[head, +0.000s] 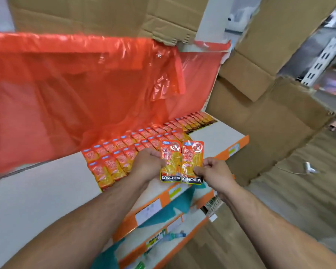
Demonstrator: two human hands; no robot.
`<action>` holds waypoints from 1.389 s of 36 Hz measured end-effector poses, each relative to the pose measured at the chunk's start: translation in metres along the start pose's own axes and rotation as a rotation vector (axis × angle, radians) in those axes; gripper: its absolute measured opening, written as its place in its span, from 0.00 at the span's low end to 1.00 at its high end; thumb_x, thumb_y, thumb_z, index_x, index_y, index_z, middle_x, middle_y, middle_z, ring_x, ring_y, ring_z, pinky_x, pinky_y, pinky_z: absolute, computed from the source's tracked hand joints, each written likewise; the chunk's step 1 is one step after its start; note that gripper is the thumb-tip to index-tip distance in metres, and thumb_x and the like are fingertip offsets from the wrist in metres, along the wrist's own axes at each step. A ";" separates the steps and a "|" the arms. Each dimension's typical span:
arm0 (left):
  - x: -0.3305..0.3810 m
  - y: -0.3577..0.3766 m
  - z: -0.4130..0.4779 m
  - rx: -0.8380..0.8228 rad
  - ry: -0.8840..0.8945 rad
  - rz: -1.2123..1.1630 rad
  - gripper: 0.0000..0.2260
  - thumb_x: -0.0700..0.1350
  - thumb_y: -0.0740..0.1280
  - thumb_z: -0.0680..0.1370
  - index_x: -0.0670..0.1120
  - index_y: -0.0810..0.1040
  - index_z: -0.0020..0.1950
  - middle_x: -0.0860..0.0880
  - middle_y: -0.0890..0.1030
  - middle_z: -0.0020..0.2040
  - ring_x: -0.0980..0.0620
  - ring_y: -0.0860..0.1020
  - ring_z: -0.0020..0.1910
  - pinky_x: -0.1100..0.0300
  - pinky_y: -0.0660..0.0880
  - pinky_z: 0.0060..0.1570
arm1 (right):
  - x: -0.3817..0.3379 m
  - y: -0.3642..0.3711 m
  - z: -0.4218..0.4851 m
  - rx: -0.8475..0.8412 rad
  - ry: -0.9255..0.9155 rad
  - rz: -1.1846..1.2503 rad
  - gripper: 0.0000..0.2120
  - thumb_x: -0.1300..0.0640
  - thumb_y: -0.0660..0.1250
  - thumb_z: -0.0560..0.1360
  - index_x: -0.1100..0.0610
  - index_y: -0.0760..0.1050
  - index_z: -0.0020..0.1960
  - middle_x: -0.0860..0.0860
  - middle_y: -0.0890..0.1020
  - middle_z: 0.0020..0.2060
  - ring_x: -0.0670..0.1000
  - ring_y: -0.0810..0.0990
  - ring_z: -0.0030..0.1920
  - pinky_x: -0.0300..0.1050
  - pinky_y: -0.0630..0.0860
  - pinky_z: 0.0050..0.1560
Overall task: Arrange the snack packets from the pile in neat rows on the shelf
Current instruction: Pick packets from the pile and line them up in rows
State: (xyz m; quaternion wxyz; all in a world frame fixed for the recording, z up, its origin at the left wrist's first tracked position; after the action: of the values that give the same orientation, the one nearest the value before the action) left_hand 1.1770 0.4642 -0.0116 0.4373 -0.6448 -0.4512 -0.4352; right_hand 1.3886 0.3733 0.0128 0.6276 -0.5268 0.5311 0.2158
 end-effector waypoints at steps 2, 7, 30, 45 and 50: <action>0.011 0.006 0.020 0.011 0.035 0.010 0.10 0.37 0.74 0.71 0.47 0.75 0.38 0.48 0.76 0.34 0.48 0.75 0.35 0.58 0.71 0.36 | -0.005 -0.005 0.019 0.020 0.013 0.021 0.22 0.64 0.73 0.72 0.54 0.61 0.32 0.48 0.63 0.24 0.44 0.62 0.22 0.36 0.59 0.23; 0.014 0.022 0.055 0.003 -0.002 -0.016 0.10 0.37 0.75 0.71 0.47 0.75 0.38 0.48 0.77 0.34 0.48 0.75 0.35 0.55 0.72 0.39 | 0.000 -0.011 0.056 0.020 0.043 0.015 0.23 0.63 0.73 0.73 0.53 0.61 0.31 0.49 0.62 0.25 0.47 0.61 0.24 0.39 0.59 0.26; 0.032 0.113 0.149 0.315 -0.120 0.020 0.15 0.34 0.74 0.69 0.48 0.70 0.35 0.48 0.74 0.29 0.50 0.74 0.26 0.53 0.75 0.33 | 0.026 -0.046 0.253 -0.277 0.000 -0.093 0.06 0.62 0.73 0.73 0.57 0.79 0.38 0.50 0.84 0.35 0.50 0.81 0.35 0.43 0.72 0.36; 0.044 0.140 0.151 0.602 -0.215 0.478 0.10 0.46 0.75 0.70 0.44 0.77 0.33 0.46 0.80 0.32 0.47 0.79 0.37 0.62 0.67 0.34 | 0.051 -0.039 0.304 -0.517 -0.123 -0.294 0.12 0.53 0.72 0.72 0.62 0.78 0.45 0.57 0.84 0.42 0.59 0.83 0.45 0.51 0.76 0.41; 0.045 0.143 0.155 0.622 -0.237 0.573 0.09 0.45 0.72 0.69 0.43 0.77 0.32 0.49 0.75 0.28 0.46 0.79 0.34 0.61 0.67 0.32 | 0.055 -0.036 0.308 -0.556 -0.111 -0.286 0.12 0.52 0.72 0.72 0.60 0.76 0.40 0.54 0.81 0.33 0.57 0.78 0.34 0.47 0.71 0.35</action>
State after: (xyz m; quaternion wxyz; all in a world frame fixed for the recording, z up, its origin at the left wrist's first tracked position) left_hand 1.3500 0.5912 -0.0300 0.6589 -0.6269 -0.4110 -0.0627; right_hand 1.5727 0.6192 -0.0571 0.5116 -0.7348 0.3374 0.2907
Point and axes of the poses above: each hand's wrist, its own z-axis towards the middle knuckle, its own y-axis out of the palm, x = y × z, the point moved 9 cm from there along z, towards the middle knuckle
